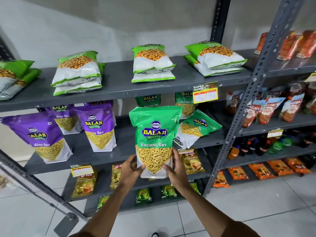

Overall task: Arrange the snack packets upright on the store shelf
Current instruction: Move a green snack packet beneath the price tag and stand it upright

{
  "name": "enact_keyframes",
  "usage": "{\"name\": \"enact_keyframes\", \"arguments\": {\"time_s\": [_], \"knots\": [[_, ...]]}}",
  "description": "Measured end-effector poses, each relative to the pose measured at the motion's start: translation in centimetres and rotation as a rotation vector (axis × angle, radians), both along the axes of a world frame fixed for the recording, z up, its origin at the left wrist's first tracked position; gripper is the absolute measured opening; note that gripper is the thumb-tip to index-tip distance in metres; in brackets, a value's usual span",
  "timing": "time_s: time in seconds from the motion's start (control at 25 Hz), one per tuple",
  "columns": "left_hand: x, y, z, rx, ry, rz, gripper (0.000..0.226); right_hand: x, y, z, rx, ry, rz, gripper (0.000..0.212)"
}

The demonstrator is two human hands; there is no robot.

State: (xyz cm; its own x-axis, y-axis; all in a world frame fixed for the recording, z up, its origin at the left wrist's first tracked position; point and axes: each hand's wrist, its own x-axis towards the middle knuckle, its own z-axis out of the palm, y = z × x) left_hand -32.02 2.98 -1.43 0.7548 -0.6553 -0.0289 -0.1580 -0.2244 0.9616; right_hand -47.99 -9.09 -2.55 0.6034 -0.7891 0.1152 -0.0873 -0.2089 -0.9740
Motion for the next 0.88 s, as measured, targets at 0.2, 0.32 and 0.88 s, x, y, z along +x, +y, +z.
{"name": "enact_keyframes", "arguments": {"time_s": [0.2,0.32,0.88], "knots": [[3.4,-2.9,-0.5,0.054,0.016,-0.002,0.05,3.9,-3.6,-0.7,-0.041,0.068,-0.022,0.079],[6.0,-5.2,-0.9,0.082,0.012,0.023,0.051,7.0,-5.6,-0.5,-0.017,0.058,-0.042,0.087],[14.4,-14.5,-4.1,0.141,0.064,0.088,0.065,17.8,-14.0,-5.6,-0.005,0.219,-0.058,0.073]]}}
